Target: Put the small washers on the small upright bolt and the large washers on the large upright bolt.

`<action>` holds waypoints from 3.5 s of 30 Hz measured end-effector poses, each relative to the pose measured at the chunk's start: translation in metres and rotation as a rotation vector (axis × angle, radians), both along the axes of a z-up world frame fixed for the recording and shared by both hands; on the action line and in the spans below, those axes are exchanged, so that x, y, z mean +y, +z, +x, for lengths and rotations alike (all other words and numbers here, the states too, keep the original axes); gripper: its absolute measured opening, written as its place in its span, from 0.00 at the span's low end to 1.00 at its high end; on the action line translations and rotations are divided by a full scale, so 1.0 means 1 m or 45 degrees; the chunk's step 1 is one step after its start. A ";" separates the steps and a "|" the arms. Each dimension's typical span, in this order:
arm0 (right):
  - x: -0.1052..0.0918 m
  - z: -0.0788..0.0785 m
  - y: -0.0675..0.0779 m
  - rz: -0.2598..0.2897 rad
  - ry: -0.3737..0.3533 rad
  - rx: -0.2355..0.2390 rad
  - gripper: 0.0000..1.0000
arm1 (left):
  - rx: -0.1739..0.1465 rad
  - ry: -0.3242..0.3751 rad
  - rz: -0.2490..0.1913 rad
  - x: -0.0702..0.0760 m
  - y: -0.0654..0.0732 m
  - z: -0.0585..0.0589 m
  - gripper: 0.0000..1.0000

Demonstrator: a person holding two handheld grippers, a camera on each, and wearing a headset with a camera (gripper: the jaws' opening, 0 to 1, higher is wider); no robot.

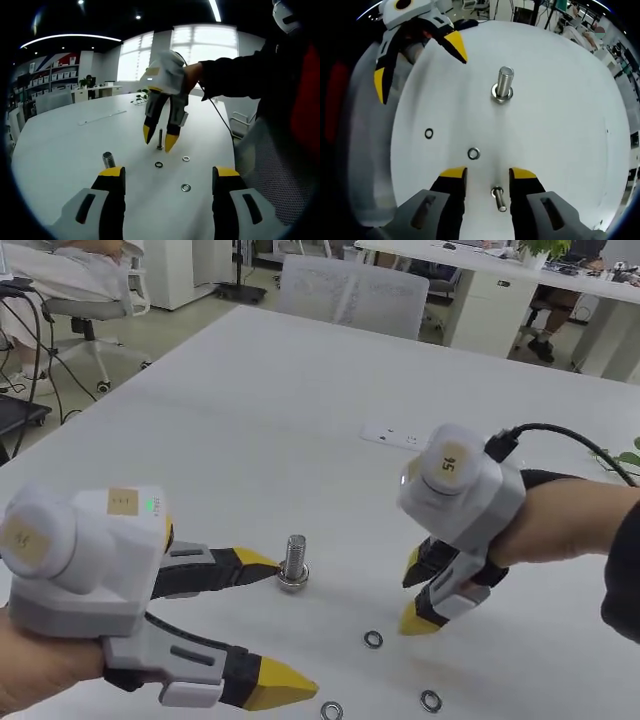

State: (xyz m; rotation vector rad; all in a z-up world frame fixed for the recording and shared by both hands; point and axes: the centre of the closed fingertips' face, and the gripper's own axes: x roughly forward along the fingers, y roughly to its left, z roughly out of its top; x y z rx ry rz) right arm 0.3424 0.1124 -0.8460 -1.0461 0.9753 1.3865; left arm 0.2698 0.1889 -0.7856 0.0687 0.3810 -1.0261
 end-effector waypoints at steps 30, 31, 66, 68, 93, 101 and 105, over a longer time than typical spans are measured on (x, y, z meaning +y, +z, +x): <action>0.019 -0.020 -0.028 -0.114 0.161 0.014 0.26 | -0.006 0.015 -0.006 0.004 0.003 0.001 0.69; 0.019 -0.020 -0.028 -0.116 0.166 0.006 0.26 | -0.006 0.015 -0.006 0.003 0.003 0.001 0.69; 0.018 -0.020 -0.030 -0.119 0.182 -0.034 0.13 | -0.026 0.018 -0.011 0.005 0.007 0.000 0.68; 0.018 -0.021 -0.030 -0.120 0.182 -0.032 0.13 | -0.026 0.020 -0.010 0.005 0.007 0.000 0.68; 0.013 -0.015 -0.011 -0.087 0.123 -0.032 0.13 | -0.024 0.012 -0.008 0.002 0.006 0.001 0.68; 0.011 -0.012 0.006 -0.075 0.114 -0.053 0.13 | -0.028 0.006 -0.009 0.001 0.008 0.001 0.68; 0.008 -0.012 0.014 -0.067 0.106 -0.059 0.13 | -0.029 0.006 -0.010 0.002 0.007 0.001 0.68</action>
